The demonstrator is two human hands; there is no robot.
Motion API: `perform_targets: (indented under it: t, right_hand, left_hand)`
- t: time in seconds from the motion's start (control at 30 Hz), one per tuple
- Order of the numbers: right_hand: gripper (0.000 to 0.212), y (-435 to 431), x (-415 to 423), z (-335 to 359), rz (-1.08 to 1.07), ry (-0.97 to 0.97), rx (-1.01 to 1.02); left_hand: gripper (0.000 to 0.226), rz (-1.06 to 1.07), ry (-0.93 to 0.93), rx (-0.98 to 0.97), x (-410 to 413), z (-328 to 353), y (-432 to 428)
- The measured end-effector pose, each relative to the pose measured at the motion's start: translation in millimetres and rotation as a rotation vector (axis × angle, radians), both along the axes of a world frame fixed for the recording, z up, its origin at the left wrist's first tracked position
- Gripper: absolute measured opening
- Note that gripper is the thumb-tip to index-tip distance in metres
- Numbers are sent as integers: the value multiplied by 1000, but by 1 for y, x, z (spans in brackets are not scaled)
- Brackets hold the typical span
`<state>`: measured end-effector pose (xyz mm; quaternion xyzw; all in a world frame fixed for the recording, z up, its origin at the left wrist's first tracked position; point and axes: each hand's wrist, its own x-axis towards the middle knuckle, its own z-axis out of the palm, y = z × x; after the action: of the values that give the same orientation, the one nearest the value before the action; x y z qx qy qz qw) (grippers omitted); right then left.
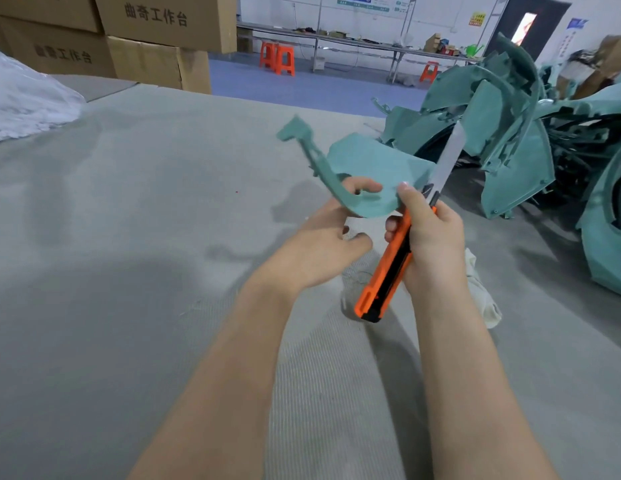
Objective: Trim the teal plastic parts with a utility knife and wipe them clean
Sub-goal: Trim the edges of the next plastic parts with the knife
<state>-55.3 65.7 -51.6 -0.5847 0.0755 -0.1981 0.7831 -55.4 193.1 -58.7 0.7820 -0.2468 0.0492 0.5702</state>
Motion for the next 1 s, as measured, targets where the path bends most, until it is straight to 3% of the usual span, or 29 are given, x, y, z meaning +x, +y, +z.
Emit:
perform_targets:
  t: [0.1, 0.2, 0.23, 0.33, 0.4, 0.5, 0.57, 0.63, 0.77, 1.0]
  right_hand:
    - [19, -4, 1, 1, -28, -9, 140]
    - [21, -4, 1, -1, -40, -18, 82]
    - [21, -3, 0, -1, -23, -28, 45]
    - [19, 2, -1, -2, 59, -47, -127]
    - [18, 6, -2, -2, 128, -50, -228]
    - [20, 12, -2, -4, 135, -84, -368]
    - [32, 14, -2, -5, 95, -97, -433]
    - [44, 14, -1, -5, 25, -96, -478]
    - [45, 5, 2, -6, -141, -112, -597]
    - [59, 13, 1, -12, -43, -142, -774]
  left_hand:
    - [42, 119, 79, -176, 1, 4, -5]
    - [11, 358, 217, -475, 2, 9, -7]
    - [15, 379, 294, -561, 3, 10, -6]
    - [40, 170, 608, -594, 5, 9, 0]
    - [37, 33, 724, -635, 5, 6, 3]
    - [17, 75, 718, -758, 9, 2, 3]
    - [9, 127, 659, -741, 9, 0, 2]
    - [12, 182, 606, -725, 9, 0, 3]
    - [5, 216, 632, -928, 11, 3, 9]
    - [10, 85, 787, -1111, 8, 11, 12]
